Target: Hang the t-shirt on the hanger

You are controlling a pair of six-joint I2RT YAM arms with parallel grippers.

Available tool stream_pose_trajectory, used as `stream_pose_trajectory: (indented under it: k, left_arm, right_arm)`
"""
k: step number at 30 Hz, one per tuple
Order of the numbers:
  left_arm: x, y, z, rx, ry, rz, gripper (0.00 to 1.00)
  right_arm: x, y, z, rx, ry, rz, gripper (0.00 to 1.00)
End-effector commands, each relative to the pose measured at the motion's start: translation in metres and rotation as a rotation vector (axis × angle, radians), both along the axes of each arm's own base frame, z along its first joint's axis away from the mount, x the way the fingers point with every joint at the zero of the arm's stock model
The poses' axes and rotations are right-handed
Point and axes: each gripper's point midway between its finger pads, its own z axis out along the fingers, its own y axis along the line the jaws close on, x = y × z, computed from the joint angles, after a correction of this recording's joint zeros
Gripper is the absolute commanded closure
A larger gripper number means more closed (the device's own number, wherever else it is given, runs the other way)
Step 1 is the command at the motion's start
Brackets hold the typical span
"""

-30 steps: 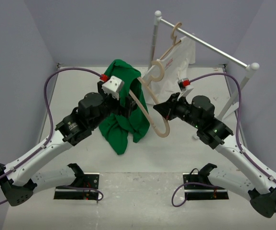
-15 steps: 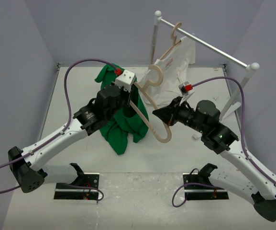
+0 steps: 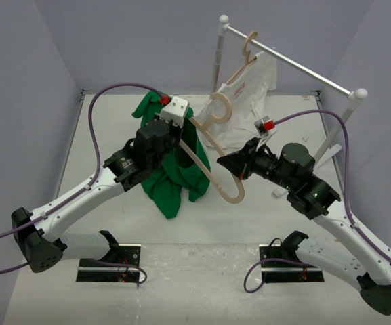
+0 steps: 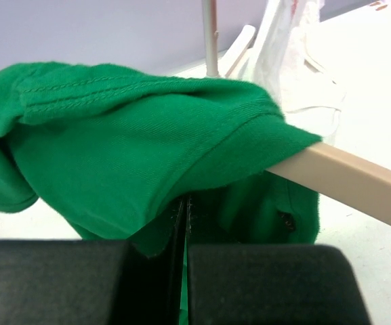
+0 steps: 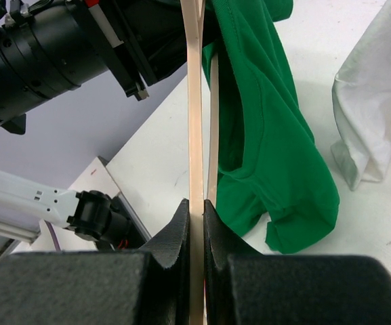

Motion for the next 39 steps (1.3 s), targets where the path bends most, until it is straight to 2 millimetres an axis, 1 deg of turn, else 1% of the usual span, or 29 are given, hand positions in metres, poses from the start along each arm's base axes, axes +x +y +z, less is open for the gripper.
stream_pose_trajectory:
  k: [1, 4, 8, 10, 11, 12, 13, 16, 18, 21, 25, 28, 30, 32, 34, 37, 38, 39]
  left_arm:
    - [-0.008, 0.001, 0.035, -0.094, -0.076, -0.039, 1.00]
    - [-0.015, 0.003, 0.032, -0.107, -0.069, -0.059, 1.00]
    - [-0.030, 0.002, 0.034, -0.144, -0.051, -0.118, 1.00]
    - [-0.029, 0.008, 0.030, -0.138, -0.045, -0.089, 1.00]
    - [-0.026, 0.012, 0.026, -0.120, -0.038, -0.059, 0.98]
    - [-0.023, 0.014, 0.024, -0.108, -0.031, -0.036, 0.69]
    - [-0.020, 0.015, 0.022, -0.096, -0.025, -0.019, 0.49]
    - [-0.013, 0.009, 0.012, -0.079, -0.005, -0.014, 0.41]
    - [-0.007, 0.005, 0.009, -0.082, 0.003, -0.027, 0.44]
    - [0.003, 0.001, 0.000, -0.082, 0.025, -0.023, 0.41]
    - [0.009, -0.006, -0.011, -0.084, 0.039, -0.039, 0.40]
    - [0.015, -0.003, -0.016, -0.080, 0.040, -0.015, 0.36]
    - [0.020, 0.001, -0.017, -0.069, 0.031, 0.018, 0.36]
    - [0.025, 0.004, -0.017, -0.062, 0.020, 0.045, 0.42]
    - [0.027, 0.006, -0.014, -0.061, 0.008, 0.061, 0.53]
    - [0.030, 0.011, -0.007, -0.064, -0.014, 0.091, 0.64]
    - [0.030, 0.012, -0.006, -0.063, -0.020, 0.097, 0.68]
    - [0.030, 0.012, -0.006, -0.063, -0.020, 0.101, 0.75]
  right_arm:
    - [0.011, 0.001, 0.011, 0.005, -0.053, -0.029, 1.00]
    - [0.014, 0.001, 0.009, 0.000, -0.048, -0.046, 1.00]
    - [0.023, 0.000, 0.004, -0.040, -0.027, -0.080, 1.00]
    - [0.022, 0.001, 0.006, -0.027, -0.024, -0.072, 1.00]
    - [0.020, 0.002, 0.008, -0.015, -0.023, -0.066, 1.00]
    - [0.020, 0.002, 0.009, -0.007, -0.020, -0.066, 1.00]
    - [0.019, 0.002, 0.010, -0.001, -0.018, -0.066, 1.00]
    - [0.016, 0.005, 0.014, 0.010, -0.012, -0.045, 1.00]
    - [0.014, 0.006, 0.016, 0.015, -0.011, -0.033, 1.00]
    - [0.010, 0.005, 0.021, 0.023, -0.016, -0.021, 1.00]
    - [0.006, 0.003, 0.025, 0.023, -0.029, -0.017, 1.00]
    - [0.003, 0.002, 0.027, 0.027, -0.033, -0.004, 1.00]
    - [-0.002, 0.004, 0.028, 0.034, -0.034, 0.020, 1.00]
    - [-0.006, 0.005, 0.027, 0.038, -0.031, 0.041, 1.00]
    - [-0.009, 0.005, 0.029, 0.047, -0.036, 0.052, 1.00]
    - [-0.010, 0.005, 0.027, 0.047, -0.034, 0.053, 1.00]
    - [-0.010, 0.004, 0.025, 0.045, -0.031, 0.053, 1.00]
    - [-0.010, 0.004, 0.024, 0.043, -0.030, 0.052, 1.00]
